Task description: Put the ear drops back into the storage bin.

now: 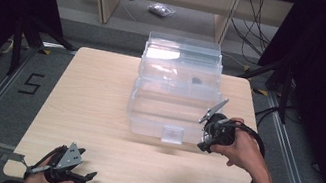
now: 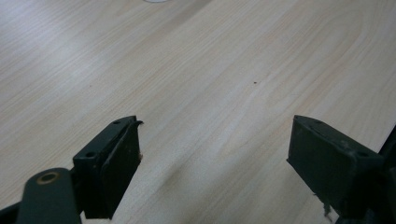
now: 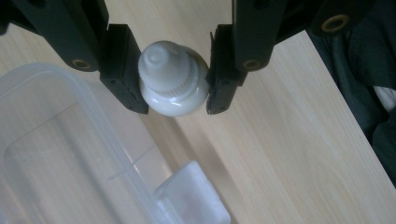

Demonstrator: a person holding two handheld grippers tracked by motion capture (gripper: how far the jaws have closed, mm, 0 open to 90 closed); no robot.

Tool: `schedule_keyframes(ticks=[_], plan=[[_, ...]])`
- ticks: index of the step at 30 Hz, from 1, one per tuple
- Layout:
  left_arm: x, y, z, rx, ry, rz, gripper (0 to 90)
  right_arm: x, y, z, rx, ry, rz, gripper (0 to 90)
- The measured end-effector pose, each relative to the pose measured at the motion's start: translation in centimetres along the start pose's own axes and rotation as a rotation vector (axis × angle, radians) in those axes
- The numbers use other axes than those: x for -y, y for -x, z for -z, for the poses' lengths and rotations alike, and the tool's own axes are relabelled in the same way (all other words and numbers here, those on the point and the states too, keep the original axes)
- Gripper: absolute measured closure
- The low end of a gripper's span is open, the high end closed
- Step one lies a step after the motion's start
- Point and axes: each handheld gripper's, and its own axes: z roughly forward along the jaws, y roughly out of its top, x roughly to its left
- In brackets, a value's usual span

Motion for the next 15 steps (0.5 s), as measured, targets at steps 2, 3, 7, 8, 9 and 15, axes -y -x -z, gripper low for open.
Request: schedule_keyframes(ticks=[2,3,7,8,9,15], plan=[[0.0,0.0,0.0,0.01,0.0,0.001,16.4,-0.3,0.2,0.4,0.013,0.0,-0.001,60.2],[0.0,0.0,0.0,-0.005,-0.005,-0.002,16.4,-0.5,0.4,0.5,0.01,0.002,-0.004,60.2],[0.0,0.0,0.1,-0.001,-0.004,0.0,16.4,-1.0,1.0,1.1,0.014,0.009,-0.009,60.1],[0.0,0.0,0.1,-0.003,-0.005,-0.002,16.3,-1.2,1.2,1.2,0.014,0.011,-0.01,60.2],[0.0,0.0,0.1,-0.003,-0.005,-0.002,16.4,-1.2,1.2,1.2,0.014,0.011,-0.01,60.2],[0.0,0.0,0.1,-0.004,-0.004,0.0,16.4,-1.8,2.3,1.8,0.033,0.002,-0.02,60.2]])
